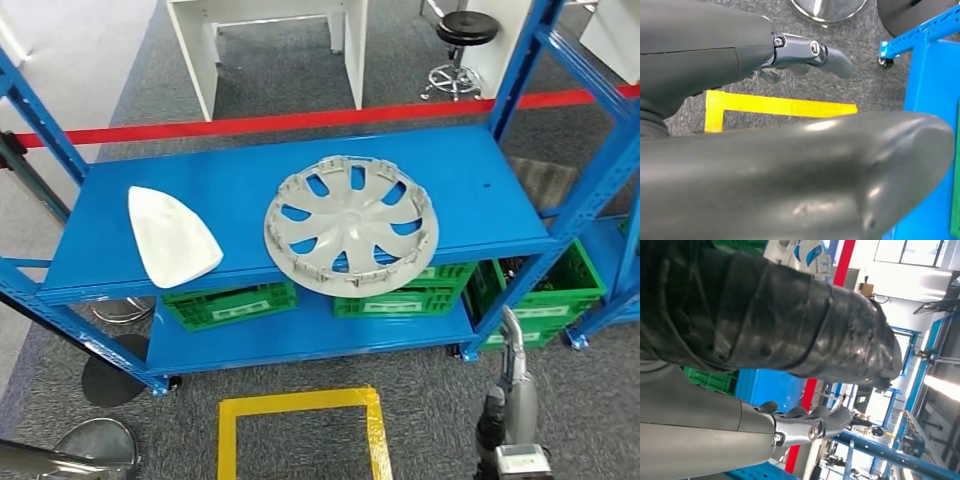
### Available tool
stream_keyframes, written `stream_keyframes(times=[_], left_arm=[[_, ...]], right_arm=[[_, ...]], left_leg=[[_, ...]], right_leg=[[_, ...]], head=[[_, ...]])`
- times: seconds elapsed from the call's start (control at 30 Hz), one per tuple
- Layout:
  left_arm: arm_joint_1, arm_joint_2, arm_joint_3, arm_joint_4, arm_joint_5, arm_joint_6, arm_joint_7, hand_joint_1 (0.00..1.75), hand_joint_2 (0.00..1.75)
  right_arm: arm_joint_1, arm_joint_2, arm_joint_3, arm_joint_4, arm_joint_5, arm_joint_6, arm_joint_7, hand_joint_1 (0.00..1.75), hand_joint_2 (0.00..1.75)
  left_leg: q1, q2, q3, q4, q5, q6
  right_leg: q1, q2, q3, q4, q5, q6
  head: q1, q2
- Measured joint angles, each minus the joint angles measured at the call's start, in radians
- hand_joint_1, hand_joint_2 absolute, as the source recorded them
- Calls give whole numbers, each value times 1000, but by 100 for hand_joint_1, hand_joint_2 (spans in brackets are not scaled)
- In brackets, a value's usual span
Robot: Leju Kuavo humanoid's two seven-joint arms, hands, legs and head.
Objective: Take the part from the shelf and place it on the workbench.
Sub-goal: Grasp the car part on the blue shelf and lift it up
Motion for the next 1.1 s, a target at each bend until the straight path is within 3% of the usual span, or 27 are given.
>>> stream_keyframes(times=[0.07, 0.1, 0.13, 0.2, 0.27, 0.3, 0.43, 0.5, 0.57, 0.6, 0.63, 0.67, 0.73, 0.8, 0.87, 0.97, 1.0, 1.07, 1.1], left_arm=[[1, 1, 0, 1, 0, 1, 0, 0, 0], [2, 1, 0, 1, 0, 1, 0, 0, 0], [3, 1, 0, 2, 0, 1, 0, 0, 0], [3, 1, 0, 3, 0, 1, 0, 0, 0], [2, 2, 0, 4, 0, 1, 0, 0, 0], [1, 2, 0, 4, 0, 1, 0, 0, 0], [2, 2, 0, 5, 0, 1, 0, 0, 0], [1, 1, 0, 5, 0, 1, 0, 0, 0], [0, 2, 0, 6, 0, 1, 0, 0, 0], [1, 2, 0, 6, 0, 1, 0, 0, 0], [2, 1, 0, 6, 0, 1, 0, 0, 0], [2, 1, 0, 7, 0, 1, 0, 0, 0], [2, 0, 0, 9, 0, 2, 0, 0, 0], [1, 0, 0, 10, 0, 2, 0, 0, 0], [0, 0, 0, 12, -1, 2, 0, 0, 0], [-2, 3, 1, 14, -2, 2, 0, 0, 0], [-2, 4, 1, 15, -3, 2, 0, 0, 0], [-2, 6, 2, 17, -6, 2, 0, 0, 0], [0, 8, 2, 18, -7, 2, 0, 0, 0]], right_arm=[[0, 1, 0, 0, 1, 0, 0, 0, 0], [1, 1, 0, 1, 2, 0, 0, 0, 0], [1, 1, 0, 1, 2, 1, 0, 0, 0], [1, 1, 0, 1, 3, 1, 0, 0, 0], [0, 1, 1, 1, 4, 1, 0, 0, 0], [0, 1, 1, 1, 4, 1, 0, 0, 0], [0, 1, 1, 0, 4, 2, 0, 0, 0], [-1, 1, 1, 0, 4, 2, 0, 0, 0], [0, 1, 1, 1, 4, 2, 0, 0, 0], [2, 1, 1, 2, 4, 2, 0, 0, 0], [3, 1, 1, 3, 4, 1, 0, 0, 0], [3, 1, 0, 4, 5, 1, 0, 0, 0], [3, 1, 0, 5, 10, 1, 0, 0, 0], [3, 1, 0, 6, 17, 2, 0, 0, 87], [5, 1, 0, 8, 28, 2, 1, 0, 175], [7, 1, 6, 14, 71, -13, 11, 0, 175], [6, 1, 11, 17, 94, -26, 19, 0, 175], [6, 0, 20, 31, 143, -61, 44, 0, 175], [6, -2, 24, 41, 167, -81, 56, 0, 175]], left_leg=[[2, 0, -67, 134, -50, -5], [3, 0, -86, 168, -52, -5], [3, 0, -88, 163, -33, -4], [3, 0, -41, 47, 46, 3], [0, -1, 12, -72, 88, 12], [-2, -2, 24, -99, 89, 16], [0, -1, 35, -120, 81, 34], [3, -1, 44, -127, 79, 45], [0, -1, 46, -126, 74, 53], [-2, -1, 49, -126, 71, 55], [-4, -1, 52, -126, 68, 56], [-6, -1, 58, -125, 64, 56], [-9, -2, 72, -125, 53, 52], [-11, -3, 76, -121, 45, 43], [-11, -2, 74, -120, 43, 33], [-9, -2, 65, -84, 16, 17], [-6, -3, 42, -35, -7, 11], [1, -3, -31, 101, -58, -1], [5, -2, -63, 152, -67, -4]], right_leg=[[1, 0, 1, 0, -2, -3], [2, 0, 2, 0, -4, -4], [2, 1, 5, 0, -6, -5], [2, 4, 14, 0, -12, -2], [5, 6, 18, 0, -19, 6], [6, 6, 18, 0, -22, 11], [6, 6, 16, 8, -36, 36], [6, 5, -28, 94, -78, 42], [6, 5, -108, 230, -125, 45], [6, 4, -139, 274, -128, 45], [6, 4, -152, 280, -111, 44], [7, 4, -144, 245, -74, 41], [11, 2, -91, 113, 5, 29], [16, 0, -49, 25, 30, 17], [19, 3, -39, 10, 23, 9], [11, 2, -25, -1, 22, -4], [9, 1, -18, -5, 21, -8], [8, -1, -11, -6, 16, -13], [8, 0, -8, -6, 13, -14]], head=[[-6, 0], [-7, 0], [-7, 0], [-8, 0], [-10, 0], [-10, 0], [-7, 0], [0, 0], [6, 0], [7, 0], [7, 0], [8, 0], [8, 0], [7, 0], [5, 0], [-2, 0], [-6, 0], [-12, 0], [-13, 0]])
